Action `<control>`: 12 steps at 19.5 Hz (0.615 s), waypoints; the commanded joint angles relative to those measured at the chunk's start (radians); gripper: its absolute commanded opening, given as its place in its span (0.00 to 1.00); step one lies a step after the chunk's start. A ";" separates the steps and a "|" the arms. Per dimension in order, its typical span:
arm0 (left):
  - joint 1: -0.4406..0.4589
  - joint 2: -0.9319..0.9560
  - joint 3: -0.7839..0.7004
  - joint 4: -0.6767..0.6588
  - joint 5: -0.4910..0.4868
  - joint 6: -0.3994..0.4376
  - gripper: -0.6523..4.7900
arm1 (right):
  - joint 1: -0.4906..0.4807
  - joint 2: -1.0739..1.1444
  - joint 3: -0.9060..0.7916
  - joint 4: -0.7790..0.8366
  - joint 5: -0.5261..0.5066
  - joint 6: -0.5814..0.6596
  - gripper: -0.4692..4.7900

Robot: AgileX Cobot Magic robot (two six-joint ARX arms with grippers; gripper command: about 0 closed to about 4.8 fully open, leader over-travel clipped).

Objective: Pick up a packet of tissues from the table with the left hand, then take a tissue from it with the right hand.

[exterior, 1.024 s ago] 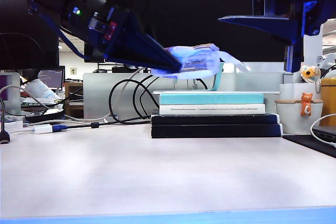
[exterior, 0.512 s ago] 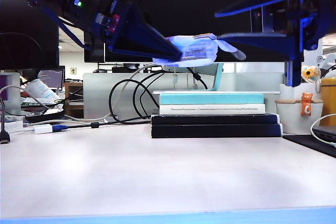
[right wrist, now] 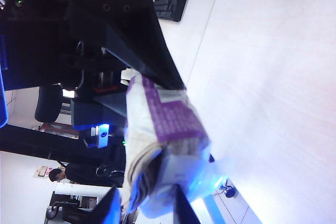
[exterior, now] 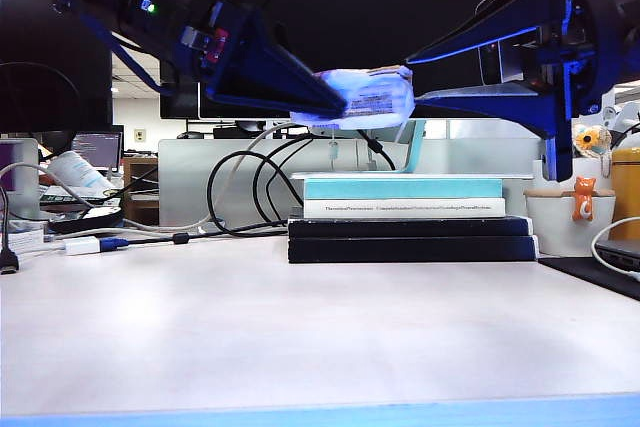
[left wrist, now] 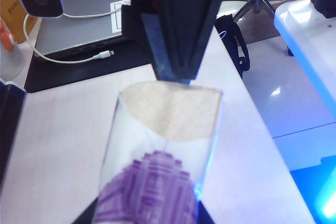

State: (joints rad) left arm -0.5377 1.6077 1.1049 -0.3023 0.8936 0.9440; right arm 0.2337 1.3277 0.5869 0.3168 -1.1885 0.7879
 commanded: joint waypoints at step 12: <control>-0.042 -0.004 0.003 0.060 -0.022 -0.011 0.40 | 0.002 -0.002 0.005 0.061 -0.023 0.050 0.07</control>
State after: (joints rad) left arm -0.5781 1.6077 1.1049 -0.2642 0.8608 0.9413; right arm 0.2329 1.3281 0.5873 0.3607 -1.1999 0.8406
